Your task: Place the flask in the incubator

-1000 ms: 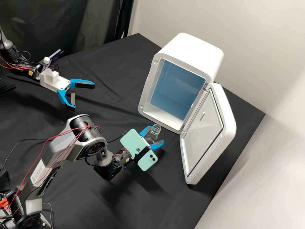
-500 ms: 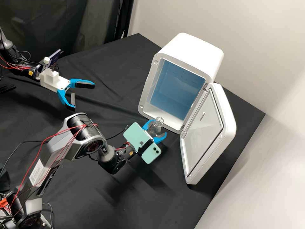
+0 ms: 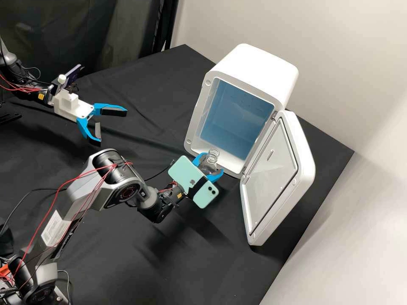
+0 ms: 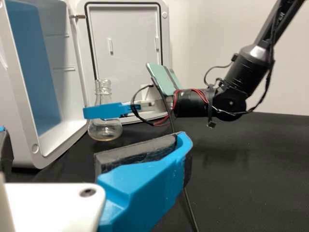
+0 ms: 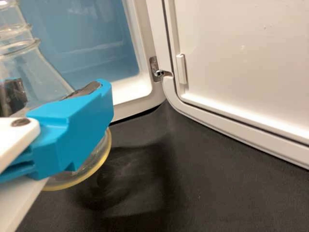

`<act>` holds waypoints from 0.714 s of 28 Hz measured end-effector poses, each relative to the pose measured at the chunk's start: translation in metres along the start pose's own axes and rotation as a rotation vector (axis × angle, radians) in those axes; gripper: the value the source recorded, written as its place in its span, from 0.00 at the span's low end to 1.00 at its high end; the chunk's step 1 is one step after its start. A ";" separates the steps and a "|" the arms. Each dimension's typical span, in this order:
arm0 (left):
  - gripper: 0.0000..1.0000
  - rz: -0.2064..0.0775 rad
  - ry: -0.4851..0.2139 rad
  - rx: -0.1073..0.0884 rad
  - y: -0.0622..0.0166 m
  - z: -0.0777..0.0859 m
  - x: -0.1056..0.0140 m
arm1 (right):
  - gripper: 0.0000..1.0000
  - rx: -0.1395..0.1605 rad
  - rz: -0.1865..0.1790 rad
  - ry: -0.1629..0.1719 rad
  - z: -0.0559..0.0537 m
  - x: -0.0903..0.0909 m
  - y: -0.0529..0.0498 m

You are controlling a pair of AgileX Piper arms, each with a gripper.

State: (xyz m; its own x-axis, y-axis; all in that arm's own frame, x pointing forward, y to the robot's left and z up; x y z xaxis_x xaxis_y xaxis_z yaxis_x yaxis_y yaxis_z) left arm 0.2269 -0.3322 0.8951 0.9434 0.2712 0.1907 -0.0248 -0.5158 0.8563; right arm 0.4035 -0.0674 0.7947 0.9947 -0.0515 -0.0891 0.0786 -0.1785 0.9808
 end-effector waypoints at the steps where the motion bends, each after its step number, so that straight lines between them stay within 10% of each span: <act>1: 1.00 0.000 0.000 0.000 0.0000 0.000 0.000 | 0.00 -0.006 -0.001 -0.003 0.000 0.002 0.000; 20: 1.00 0.001 0.000 0.000 0.0003 0.000 0.000 | 0.00 0.003 0.069 -0.052 0.019 0.010 0.027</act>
State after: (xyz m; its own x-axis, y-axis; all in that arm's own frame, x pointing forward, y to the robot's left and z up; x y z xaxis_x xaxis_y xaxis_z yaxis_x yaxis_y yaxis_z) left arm 0.2271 -0.3323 0.8954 0.9435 0.2703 0.1916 -0.0258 -0.5165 0.8559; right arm 0.4146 -0.0914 0.8172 0.9929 -0.1149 -0.0302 0.0096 -0.1757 0.9844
